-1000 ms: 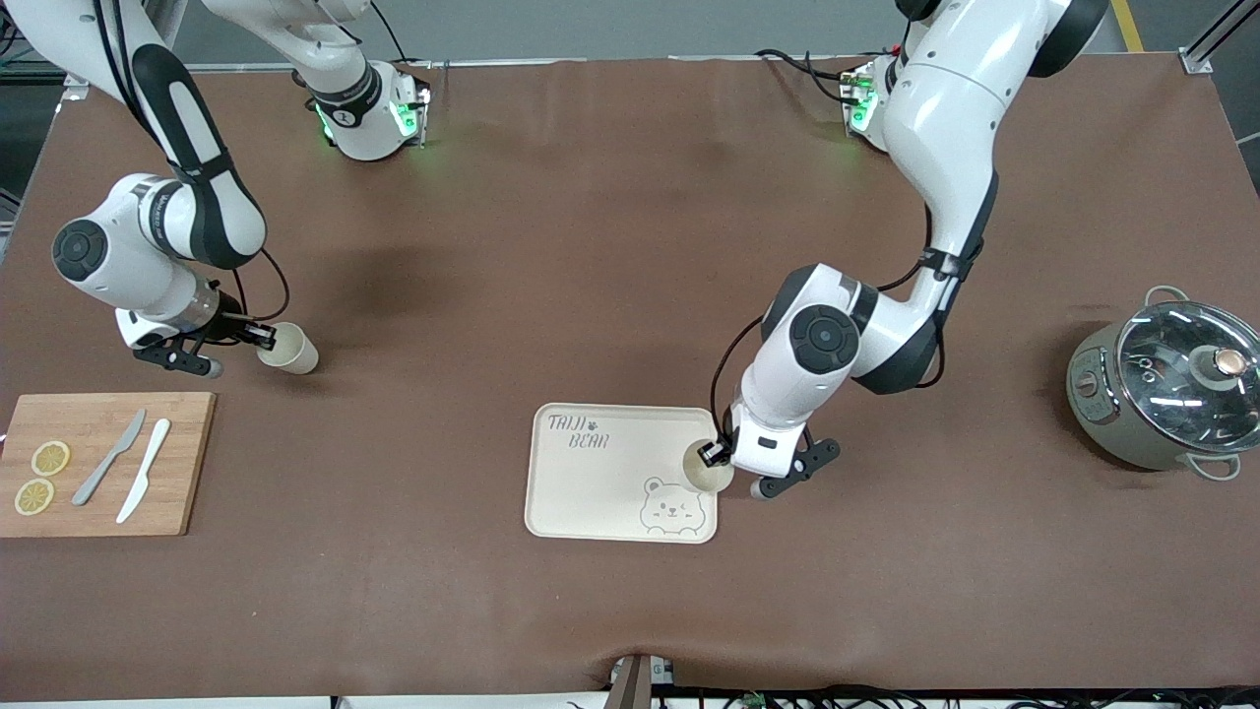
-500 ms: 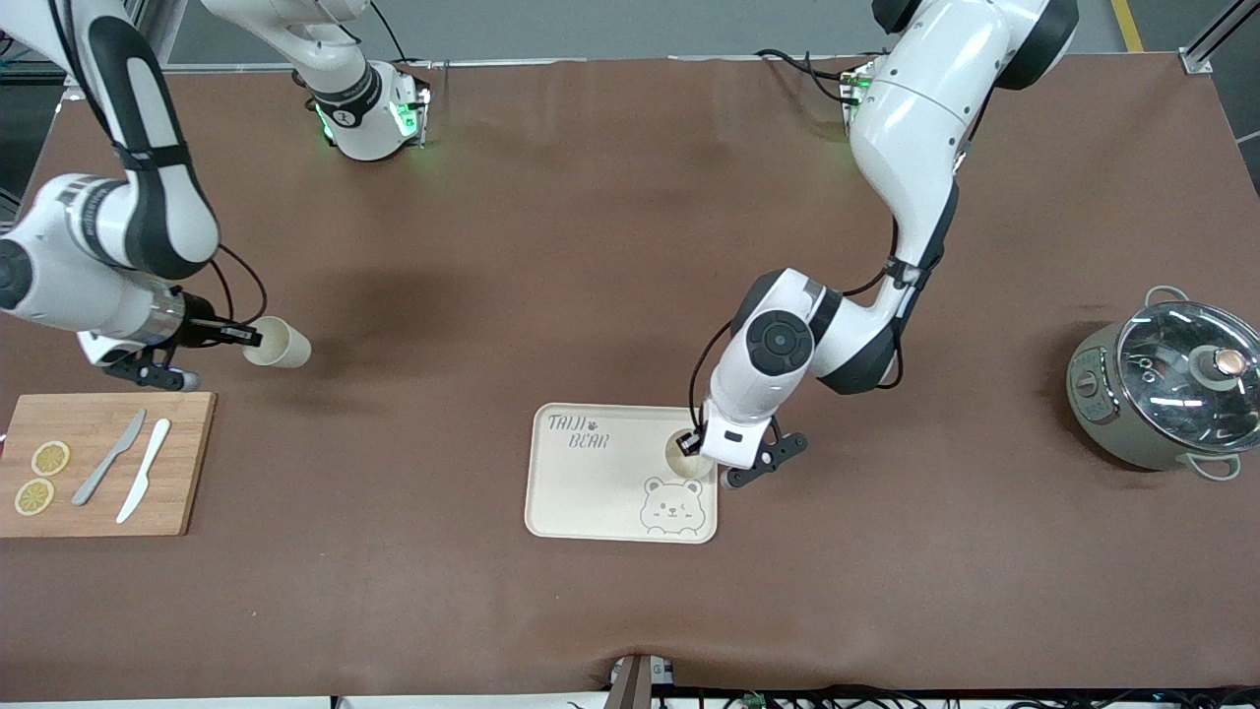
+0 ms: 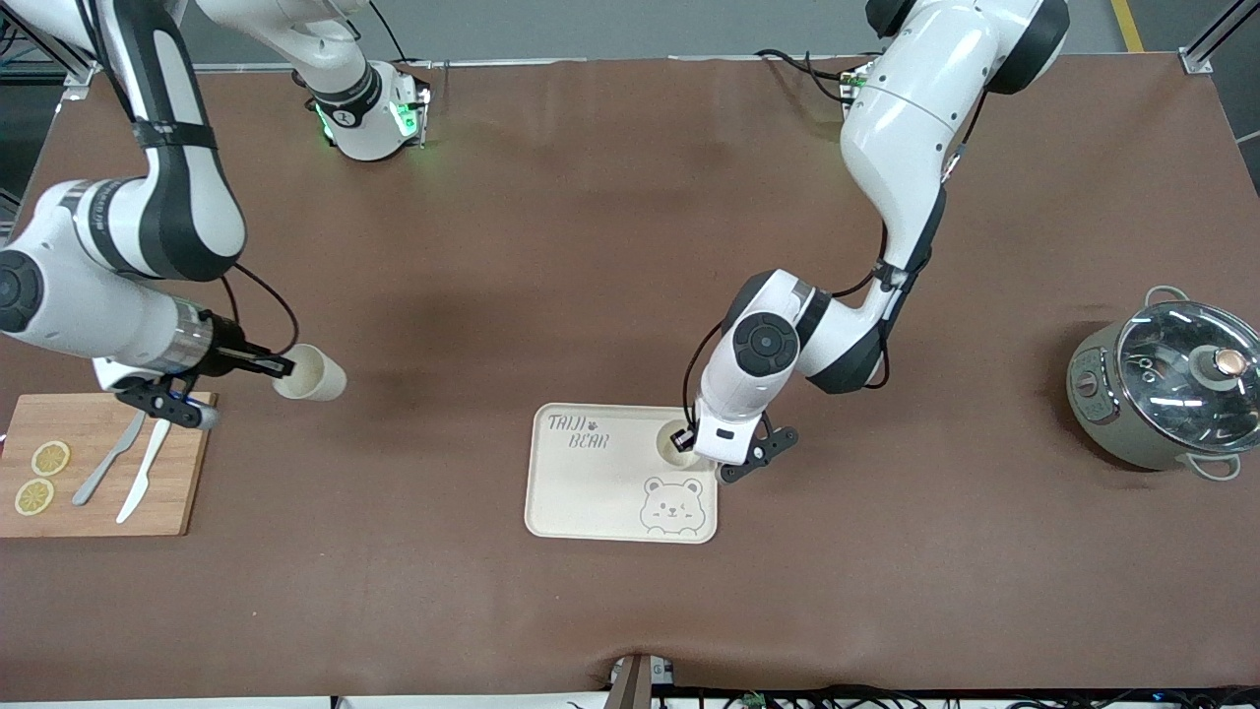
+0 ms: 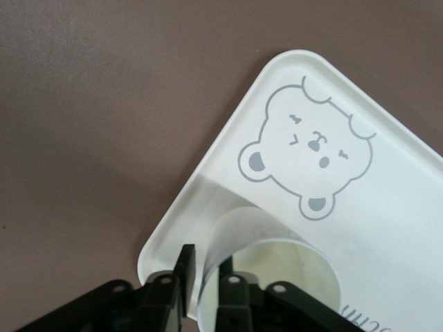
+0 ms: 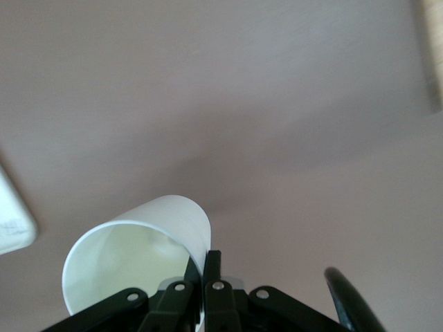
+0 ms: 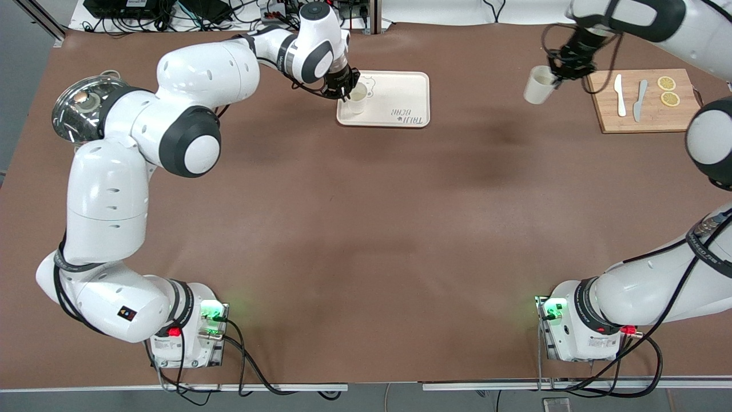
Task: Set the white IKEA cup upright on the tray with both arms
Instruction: 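Open the left gripper on the tray while the right gripper lifts its cup, then lower the cup onto the tray with the right gripper while the left withdraws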
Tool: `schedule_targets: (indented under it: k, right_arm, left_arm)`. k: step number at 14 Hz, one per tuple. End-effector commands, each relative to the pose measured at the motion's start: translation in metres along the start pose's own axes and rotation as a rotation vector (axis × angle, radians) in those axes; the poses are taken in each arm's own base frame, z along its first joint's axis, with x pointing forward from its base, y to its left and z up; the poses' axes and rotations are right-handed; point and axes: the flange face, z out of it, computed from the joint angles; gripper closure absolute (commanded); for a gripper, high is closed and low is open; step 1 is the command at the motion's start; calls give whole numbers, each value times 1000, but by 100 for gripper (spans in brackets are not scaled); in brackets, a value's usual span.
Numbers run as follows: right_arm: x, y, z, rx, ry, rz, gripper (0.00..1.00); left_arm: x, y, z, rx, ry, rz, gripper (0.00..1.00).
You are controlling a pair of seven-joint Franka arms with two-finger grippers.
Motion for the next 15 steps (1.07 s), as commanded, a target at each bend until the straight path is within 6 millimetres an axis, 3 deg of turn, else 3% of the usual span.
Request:
schedule_targets:
  k: [1, 2, 5, 7, 9, 12, 15]
  right_arm:
    - [7, -59, -3, 25, -17, 105, 100]
    - [2, -84, 2, 20, -11, 148, 100]
    - [-17, -154, 23, 3, 3, 253, 100]
    - [-27, -190, 45, -11, 13, 314, 100]
    - [-35, -223, 57, -2, 36, 353, 100]
    - [-48, -265, 85, 59, 93, 398, 100]
    - [-63, -297, 123, 127, 135, 430, 100]
  left_arm:
    - [2, 5, -11, 2, 31, -11, 0]
    - [8, 5, -18, -3, 42, -16, 0]
    - [32, 0, -73, -6, 72, -37, 0]
    - [71, -20, -124, -3, 112, -53, 0]
    - [103, -46, -159, 18, 116, -40, 0]
    - [146, -87, -192, 59, 107, 32, 0]
    - [171, -113, -215, 66, 113, 56, 0]
